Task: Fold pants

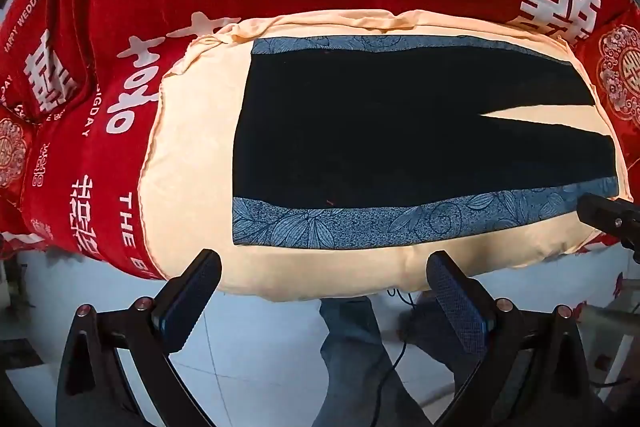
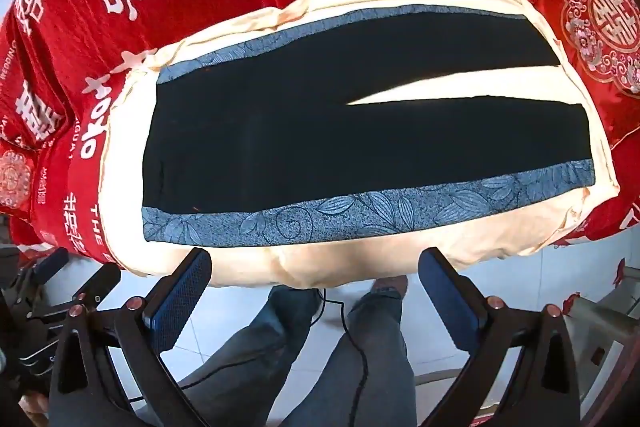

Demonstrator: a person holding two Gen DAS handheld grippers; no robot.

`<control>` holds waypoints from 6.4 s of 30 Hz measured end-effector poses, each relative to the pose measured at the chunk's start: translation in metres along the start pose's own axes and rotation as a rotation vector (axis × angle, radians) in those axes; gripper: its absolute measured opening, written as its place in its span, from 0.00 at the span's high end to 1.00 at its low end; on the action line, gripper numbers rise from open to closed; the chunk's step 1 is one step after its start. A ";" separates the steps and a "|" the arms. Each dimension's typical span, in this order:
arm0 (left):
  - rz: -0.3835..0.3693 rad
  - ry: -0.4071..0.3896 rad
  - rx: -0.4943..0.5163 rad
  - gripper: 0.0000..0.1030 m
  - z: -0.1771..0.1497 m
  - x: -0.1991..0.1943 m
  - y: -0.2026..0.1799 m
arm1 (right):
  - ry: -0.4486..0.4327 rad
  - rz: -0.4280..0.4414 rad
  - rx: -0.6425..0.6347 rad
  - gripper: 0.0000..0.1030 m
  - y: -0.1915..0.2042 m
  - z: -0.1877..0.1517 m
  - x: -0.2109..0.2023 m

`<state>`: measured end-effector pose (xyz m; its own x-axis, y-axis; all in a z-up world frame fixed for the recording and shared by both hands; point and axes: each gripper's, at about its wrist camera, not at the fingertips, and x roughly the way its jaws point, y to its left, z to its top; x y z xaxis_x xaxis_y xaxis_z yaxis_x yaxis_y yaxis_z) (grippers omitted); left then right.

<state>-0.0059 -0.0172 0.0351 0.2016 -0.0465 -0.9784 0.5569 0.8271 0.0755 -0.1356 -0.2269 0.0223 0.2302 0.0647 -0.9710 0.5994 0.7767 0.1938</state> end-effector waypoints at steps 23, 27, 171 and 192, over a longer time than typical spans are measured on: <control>0.041 -0.036 -0.017 0.00 -0.002 -0.013 -0.004 | 0.006 -0.008 0.025 0.00 -0.019 0.000 -0.006; 0.047 -0.035 -0.024 0.00 -0.005 -0.014 -0.005 | 0.007 -0.012 0.012 0.00 -0.017 -0.001 -0.006; -0.316 -0.019 -0.392 0.78 0.259 0.232 0.056 | 0.211 0.551 0.140 0.90 -0.087 0.294 0.238; -0.068 -0.020 -0.268 0.27 0.271 0.224 0.029 | 0.083 0.361 -0.355 0.61 0.020 0.284 0.220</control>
<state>0.2739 -0.1557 -0.1298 0.1887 -0.1165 -0.9751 0.3377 0.9401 -0.0469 0.1452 -0.3750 -0.1478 0.3045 0.4063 -0.8615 0.1918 0.8598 0.4733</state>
